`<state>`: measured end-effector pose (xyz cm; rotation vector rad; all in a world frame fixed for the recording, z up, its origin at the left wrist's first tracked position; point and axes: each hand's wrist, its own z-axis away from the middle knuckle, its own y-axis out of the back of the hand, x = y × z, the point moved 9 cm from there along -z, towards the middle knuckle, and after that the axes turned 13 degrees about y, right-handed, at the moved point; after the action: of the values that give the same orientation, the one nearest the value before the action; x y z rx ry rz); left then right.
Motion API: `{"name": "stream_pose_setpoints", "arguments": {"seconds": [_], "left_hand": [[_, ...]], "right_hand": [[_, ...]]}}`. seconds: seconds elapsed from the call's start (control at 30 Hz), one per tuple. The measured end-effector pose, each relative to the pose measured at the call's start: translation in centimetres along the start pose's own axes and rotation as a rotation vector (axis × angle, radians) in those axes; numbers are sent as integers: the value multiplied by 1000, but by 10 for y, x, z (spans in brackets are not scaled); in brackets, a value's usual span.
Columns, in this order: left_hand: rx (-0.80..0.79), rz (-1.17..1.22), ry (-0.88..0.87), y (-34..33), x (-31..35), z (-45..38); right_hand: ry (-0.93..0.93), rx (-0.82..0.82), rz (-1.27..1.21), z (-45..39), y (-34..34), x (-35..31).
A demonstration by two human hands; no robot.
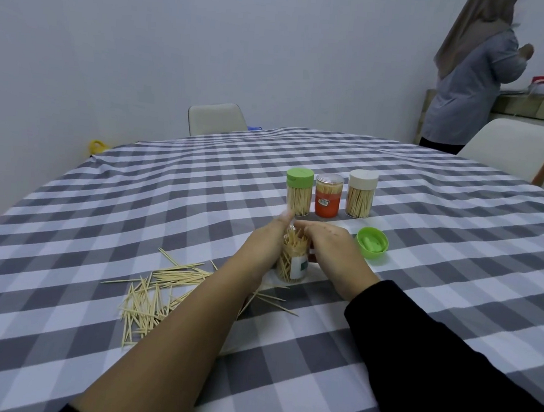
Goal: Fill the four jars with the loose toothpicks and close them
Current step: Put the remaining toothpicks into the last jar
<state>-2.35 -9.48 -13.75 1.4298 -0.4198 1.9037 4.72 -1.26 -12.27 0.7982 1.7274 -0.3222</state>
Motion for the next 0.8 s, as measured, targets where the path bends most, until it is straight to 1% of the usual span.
{"name": "stream_pose_setpoints", "arguments": {"seconds": [0.13, 0.2, 0.3, 0.4, 0.47, 0.5, 0.53, 0.57, 0.6, 0.67, 0.73, 0.8], "left_hand": [[-46, -45, -36, -4, 2, 2], [-21, -17, -48, 1, 4, 3], [16, 2, -7, 9, -1, 4], [68, -99, 14, 13, 0, 7], [132, -296, -6, 16, 6, 12], [186, -400, -47, 19, 11, 15], [204, -488, -100, 19, 15, 16], [174, -531, -122, 18, 15, 14], [145, -560, -136, 18, 14, 12], [140, -590, -144, 23, 13, 12], [135, -578, -126, 28, 10, 10], [164, -663, -139, 33, 12, 13]], "right_hand": [[4, -24, -115, 1, -3, 2], [10, -26, -113, 0, -4, 5], [-25, 25, -106, -3, -2, 12], [-81, 40, -164, -3, -4, 19], [-107, 28, -149, -3, -5, 22], [-131, 29, -133, -3, -5, 24], [-151, 34, -107, -3, -3, 25], [-162, 42, -60, -3, 0, 26], [-157, 46, 30, -4, 5, 25], [-113, 40, 241, -6, 15, 21], [-69, -25, 437, -8, 19, 20], [-40, -135, 585, -8, 15, 22]]}}
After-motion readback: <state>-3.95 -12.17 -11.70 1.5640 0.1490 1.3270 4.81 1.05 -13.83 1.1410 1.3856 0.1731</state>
